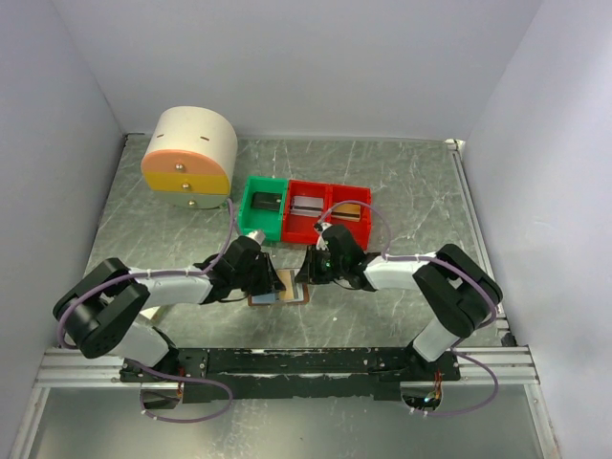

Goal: Take the credit cards out of the card holder

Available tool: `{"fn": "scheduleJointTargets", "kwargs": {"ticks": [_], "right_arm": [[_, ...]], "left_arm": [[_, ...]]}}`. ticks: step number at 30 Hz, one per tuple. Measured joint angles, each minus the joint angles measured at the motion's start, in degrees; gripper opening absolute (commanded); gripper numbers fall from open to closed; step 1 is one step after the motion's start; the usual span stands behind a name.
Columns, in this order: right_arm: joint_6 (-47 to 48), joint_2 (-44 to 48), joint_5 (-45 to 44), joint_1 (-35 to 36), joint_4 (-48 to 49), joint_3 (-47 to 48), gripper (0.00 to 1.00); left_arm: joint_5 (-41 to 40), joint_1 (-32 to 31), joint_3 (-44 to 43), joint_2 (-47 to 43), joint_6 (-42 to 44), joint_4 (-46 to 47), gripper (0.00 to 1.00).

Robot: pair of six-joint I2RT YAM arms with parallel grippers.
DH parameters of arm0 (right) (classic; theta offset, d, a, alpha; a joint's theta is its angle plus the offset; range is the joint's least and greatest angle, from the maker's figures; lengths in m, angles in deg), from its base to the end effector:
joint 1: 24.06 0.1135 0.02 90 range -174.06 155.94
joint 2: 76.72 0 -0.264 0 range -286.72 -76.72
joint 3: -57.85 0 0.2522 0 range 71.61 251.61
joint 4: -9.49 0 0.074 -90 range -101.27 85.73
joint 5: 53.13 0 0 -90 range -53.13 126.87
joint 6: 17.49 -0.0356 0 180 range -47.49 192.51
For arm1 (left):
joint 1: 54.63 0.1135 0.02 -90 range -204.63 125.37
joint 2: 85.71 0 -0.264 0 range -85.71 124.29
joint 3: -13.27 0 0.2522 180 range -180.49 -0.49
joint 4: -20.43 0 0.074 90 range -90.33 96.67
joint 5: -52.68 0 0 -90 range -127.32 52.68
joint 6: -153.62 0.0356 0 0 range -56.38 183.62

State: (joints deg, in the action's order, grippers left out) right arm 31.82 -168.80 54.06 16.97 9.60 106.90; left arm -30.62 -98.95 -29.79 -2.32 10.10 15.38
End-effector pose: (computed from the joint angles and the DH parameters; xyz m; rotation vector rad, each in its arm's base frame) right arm 0.2141 0.2003 0.1317 -0.1735 2.5212 1.0070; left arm 0.1822 -0.1837 0.1347 -0.1446 2.5669 -0.8939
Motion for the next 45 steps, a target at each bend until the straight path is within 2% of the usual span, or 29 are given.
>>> {"fn": "scheduleJointTargets", "kwargs": {"ticks": [3, 9, 12, 28, 45], "right_arm": [[0.2, -0.3, 0.1, 0.0, 0.0, 0.2, 0.17], [0.8, -0.5, 0.4, -0.2, 0.0, 0.4, 0.17], [0.9, -0.5, 0.4, -0.2, 0.0, 0.4, 0.17], [1.1, -1.2, -0.1, 0.2, -0.5, 1.1, 0.17], [0.0, 0.7, 0.5, 0.3, 0.9, -0.7, 0.18]], "left_arm": [[0.2, 0.0, 0.4, 0.4, -0.3, 1.5, 0.31], [0.7, 0.1, 1.2, 1.2, -1.4, 4.0, 0.13], [0.6, 0.1, 1.5, 0.9, -2.0, 4.1, 0.07], [-2.9, -0.1, 1.4, -4.7, -2.3, -2.1, 0.07], [-5.7, -0.2, 0.0, -6.7, -2.0, -8.0, 0.07]]}}
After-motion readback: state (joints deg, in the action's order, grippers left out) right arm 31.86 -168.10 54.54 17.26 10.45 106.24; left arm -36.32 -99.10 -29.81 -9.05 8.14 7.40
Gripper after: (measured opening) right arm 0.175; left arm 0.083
